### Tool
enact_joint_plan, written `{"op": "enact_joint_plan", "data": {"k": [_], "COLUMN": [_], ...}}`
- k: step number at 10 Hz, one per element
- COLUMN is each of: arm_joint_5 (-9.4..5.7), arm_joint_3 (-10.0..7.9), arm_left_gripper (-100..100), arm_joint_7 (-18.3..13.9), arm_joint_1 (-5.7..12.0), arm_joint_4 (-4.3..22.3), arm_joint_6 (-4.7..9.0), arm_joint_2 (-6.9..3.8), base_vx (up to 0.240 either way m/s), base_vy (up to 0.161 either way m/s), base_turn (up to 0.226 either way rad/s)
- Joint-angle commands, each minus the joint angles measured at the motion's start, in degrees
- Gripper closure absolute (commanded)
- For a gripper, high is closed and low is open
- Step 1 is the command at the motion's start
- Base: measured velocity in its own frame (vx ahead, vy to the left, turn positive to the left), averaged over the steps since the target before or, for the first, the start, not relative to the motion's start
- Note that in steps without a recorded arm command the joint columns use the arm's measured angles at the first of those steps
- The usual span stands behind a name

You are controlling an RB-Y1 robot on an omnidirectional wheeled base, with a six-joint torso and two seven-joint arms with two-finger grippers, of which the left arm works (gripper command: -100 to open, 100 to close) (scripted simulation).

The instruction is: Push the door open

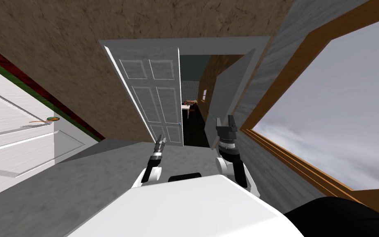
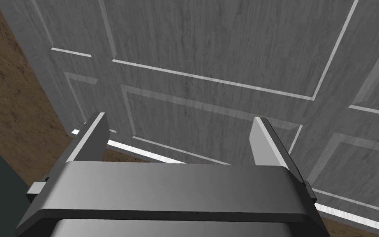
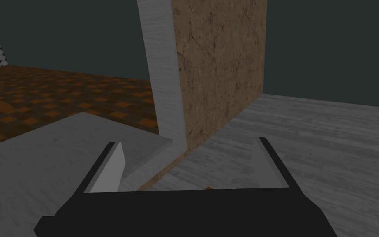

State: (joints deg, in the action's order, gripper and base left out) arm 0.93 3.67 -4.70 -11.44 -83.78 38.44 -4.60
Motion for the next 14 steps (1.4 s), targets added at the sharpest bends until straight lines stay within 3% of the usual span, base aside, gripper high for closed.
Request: {"op": "enact_joint_plan", "data": {"k": [1,7,8,13,14], "arm_joint_5": [0.04,0.33,0.33,0.56,0.56], "arm_joint_3": [0.01,0.46,0.46,0.81,0.81], "arm_left_gripper": [-100,-100,-100,-100,-100], "arm_joint_7": [0.1,0.3,0.3,0.5,0.5], "arm_joint_1": [0.88,5.61,5.61,9.36,9.36], "arm_joint_4": [1.9,12.7,12.9,21.2,21.6], "arm_joint_6": [0.41,1.94,1.94,3.15,3.15], "arm_joint_2": [0.10,0.29,0.29,0.67,0.67], "base_vx": [0.072,0.088,0.068,0.087,0.063], "base_vy": [-0.016,-0.010,0.000,-0.007,-0.010], "base_turn": [0.001,0.001,0.000,0.001,0.001]}}
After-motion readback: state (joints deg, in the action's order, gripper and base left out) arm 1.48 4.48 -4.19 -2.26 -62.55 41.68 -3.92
